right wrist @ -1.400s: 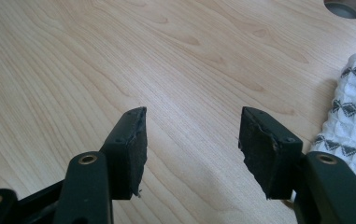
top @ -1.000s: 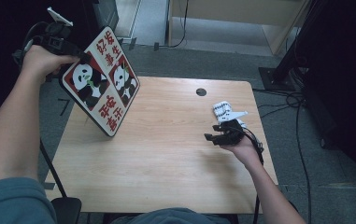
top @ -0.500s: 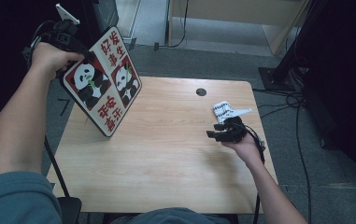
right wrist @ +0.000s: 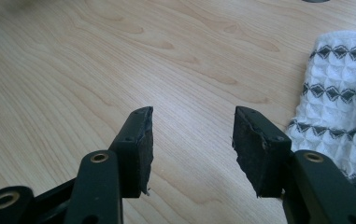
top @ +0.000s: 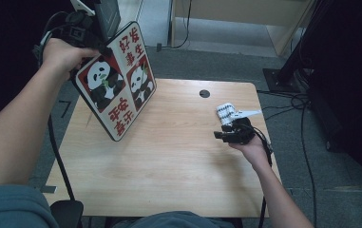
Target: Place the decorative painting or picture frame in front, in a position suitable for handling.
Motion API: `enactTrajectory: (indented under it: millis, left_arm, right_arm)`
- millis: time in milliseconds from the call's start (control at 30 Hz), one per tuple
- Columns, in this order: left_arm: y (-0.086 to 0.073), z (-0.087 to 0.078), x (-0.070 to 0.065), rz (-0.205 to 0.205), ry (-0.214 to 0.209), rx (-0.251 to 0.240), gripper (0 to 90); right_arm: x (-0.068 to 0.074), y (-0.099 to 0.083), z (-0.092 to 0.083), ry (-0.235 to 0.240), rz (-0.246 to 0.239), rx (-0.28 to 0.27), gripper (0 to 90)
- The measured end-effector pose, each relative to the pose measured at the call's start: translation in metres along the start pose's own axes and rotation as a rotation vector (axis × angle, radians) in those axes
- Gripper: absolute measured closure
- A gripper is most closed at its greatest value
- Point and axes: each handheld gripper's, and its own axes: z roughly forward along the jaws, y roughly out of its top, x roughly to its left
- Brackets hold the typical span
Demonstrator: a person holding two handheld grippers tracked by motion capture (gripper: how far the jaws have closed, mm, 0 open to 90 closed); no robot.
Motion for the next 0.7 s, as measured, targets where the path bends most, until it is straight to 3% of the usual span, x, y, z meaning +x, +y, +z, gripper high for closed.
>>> enactTrajectory:
  millis: [300,400,500,700]
  left_arm:
    - [-0.011,0.005,-0.05,0.079,-0.034,0.048,79.7]
    - [-0.013,0.007,-0.059,0.089,-0.072,0.04,79.7]
    - [-0.016,0.012,-0.068,0.123,-0.108,0.041,79.6]
    - [-0.021,0.032,-0.088,0.172,-0.129,0.075,79.7]
  right_arm:
    - [0.001,-0.002,0.001,-0.006,0.002,0.019,49.0]
    - [0.001,-0.001,0.002,-0.009,0.01,0.025,48.6]
    - [0.001,-0.001,0.002,-0.014,0.003,0.022,47.4]
    - [0.002,-0.001,0.003,-0.017,-0.003,0.03,47.2]
